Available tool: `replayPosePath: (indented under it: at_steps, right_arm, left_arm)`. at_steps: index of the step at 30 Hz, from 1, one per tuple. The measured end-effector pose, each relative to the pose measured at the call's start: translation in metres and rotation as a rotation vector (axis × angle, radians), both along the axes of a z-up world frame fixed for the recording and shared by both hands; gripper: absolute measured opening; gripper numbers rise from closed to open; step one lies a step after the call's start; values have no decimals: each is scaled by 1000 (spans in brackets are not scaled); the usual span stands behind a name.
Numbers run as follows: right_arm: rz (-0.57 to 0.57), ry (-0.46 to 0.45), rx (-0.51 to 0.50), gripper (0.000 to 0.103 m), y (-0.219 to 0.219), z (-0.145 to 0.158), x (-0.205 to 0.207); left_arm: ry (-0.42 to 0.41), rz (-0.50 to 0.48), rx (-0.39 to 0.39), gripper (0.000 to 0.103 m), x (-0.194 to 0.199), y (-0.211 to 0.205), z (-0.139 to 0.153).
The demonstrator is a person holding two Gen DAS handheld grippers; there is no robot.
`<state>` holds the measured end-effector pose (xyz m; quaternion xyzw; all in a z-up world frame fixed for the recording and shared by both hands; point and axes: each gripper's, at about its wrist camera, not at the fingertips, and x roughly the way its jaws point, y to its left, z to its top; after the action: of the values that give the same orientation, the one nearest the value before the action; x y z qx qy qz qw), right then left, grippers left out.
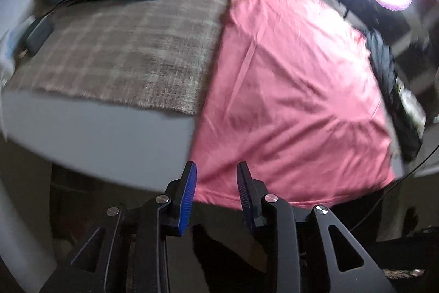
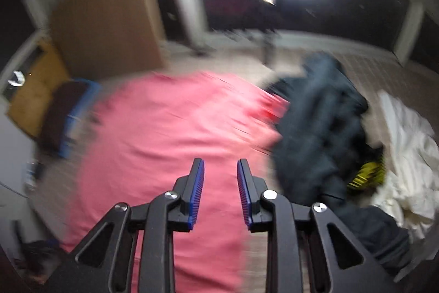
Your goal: Fold clothes
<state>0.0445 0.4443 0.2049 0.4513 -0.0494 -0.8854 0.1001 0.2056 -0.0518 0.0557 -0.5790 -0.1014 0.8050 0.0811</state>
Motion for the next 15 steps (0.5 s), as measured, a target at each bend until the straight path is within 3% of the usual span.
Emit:
replayPosePath:
  at_steps: [1,2,6,9,12,15]
  right_arm:
    - [45,23,-7,48,-29,10,-2]
    - [90,46,-12,51,-58,20,-6]
    - [277,65,-3,51,-187,20,-50]
    - [375,3,31,51,-279,-22,-106]
    - [444,-73,144,51,-356,-82,-154]
    - [478,-159,239,51,-398,-138,-183]
  left_arm:
    - [-2,-16,5,29,-3,-3,-2]
    - [2,-25,4,29,-4,-5,-3]
    - [13,-66,5,29,-11,-12,-8]
    - [2,-92,18,29,-11,-11,-14]
    - [10,-113,18,30,-11,-9,-16]
    - [16,-123,43,30,-10,-7,-18]
